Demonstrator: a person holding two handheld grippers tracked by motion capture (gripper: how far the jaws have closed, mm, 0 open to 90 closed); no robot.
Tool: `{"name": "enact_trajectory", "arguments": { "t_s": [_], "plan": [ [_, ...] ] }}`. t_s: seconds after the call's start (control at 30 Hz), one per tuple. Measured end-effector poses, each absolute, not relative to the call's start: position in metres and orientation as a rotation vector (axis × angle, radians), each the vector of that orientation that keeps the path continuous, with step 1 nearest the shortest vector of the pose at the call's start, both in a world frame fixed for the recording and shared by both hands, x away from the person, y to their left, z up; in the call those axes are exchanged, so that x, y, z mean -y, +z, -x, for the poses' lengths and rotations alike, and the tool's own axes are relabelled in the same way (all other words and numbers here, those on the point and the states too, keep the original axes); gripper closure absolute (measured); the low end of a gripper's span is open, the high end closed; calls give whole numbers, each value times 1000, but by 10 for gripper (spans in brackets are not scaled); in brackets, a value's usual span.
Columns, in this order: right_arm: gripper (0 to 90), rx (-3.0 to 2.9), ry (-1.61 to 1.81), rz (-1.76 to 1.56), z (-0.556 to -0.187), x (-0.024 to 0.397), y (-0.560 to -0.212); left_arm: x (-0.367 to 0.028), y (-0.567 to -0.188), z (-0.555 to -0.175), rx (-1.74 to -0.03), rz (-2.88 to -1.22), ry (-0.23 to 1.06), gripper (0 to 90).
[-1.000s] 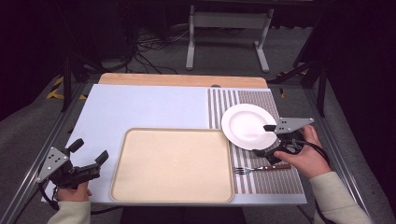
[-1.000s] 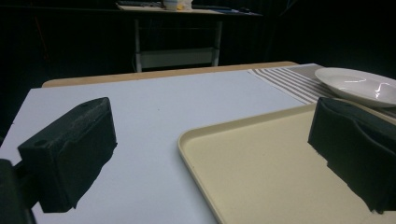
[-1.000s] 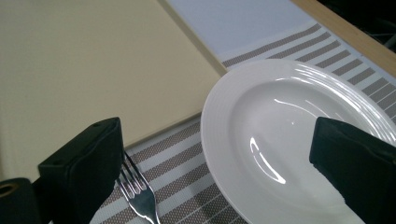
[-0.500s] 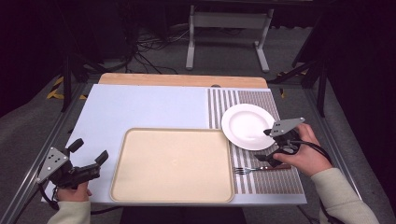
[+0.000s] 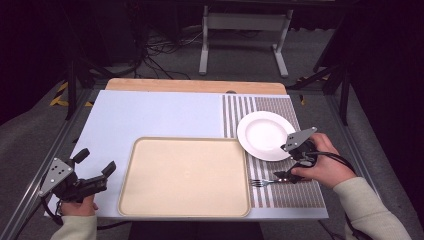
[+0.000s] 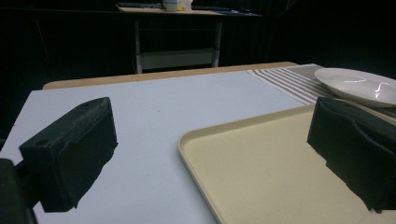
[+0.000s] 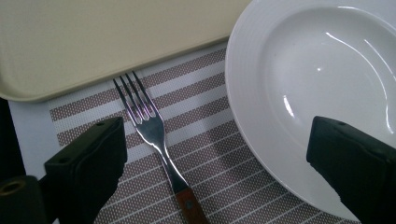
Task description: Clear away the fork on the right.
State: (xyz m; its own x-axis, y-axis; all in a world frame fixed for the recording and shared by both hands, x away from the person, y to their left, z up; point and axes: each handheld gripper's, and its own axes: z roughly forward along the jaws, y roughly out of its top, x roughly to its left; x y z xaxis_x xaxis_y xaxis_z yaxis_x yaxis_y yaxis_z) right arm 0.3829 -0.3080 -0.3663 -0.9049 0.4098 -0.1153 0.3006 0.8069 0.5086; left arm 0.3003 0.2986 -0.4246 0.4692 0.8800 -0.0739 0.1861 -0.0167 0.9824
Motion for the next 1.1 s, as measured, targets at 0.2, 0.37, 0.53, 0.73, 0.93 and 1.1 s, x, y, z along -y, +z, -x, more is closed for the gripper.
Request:
{"name": "enact_trajectory", "arguments": {
  "t_s": [0.2,0.37,0.53,0.73,0.93,1.1],
  "plan": [
    [53,-2823,663,-534,-384,307,-370,-298,-425,-300,-974,-1512,723,19],
    [69,-2872,610,-514,-384,307,-375,-299,-425,-300,-977,-1506,724,19],
    [69,-2909,578,-494,-384,306,-379,-298,-425,-300,-975,-1510,724,20],
    [69,-2950,528,-509,-384,306,-385,-299,-425,-300,-976,-1509,724,20],
    [86,-2960,526,-444,-385,306,-387,-299,-425,-300,-983,-1504,723,19],
    [156,-3001,432,-433,-384,306,-392,-299,-425,-300,-977,-1508,726,19]
  ]
}}
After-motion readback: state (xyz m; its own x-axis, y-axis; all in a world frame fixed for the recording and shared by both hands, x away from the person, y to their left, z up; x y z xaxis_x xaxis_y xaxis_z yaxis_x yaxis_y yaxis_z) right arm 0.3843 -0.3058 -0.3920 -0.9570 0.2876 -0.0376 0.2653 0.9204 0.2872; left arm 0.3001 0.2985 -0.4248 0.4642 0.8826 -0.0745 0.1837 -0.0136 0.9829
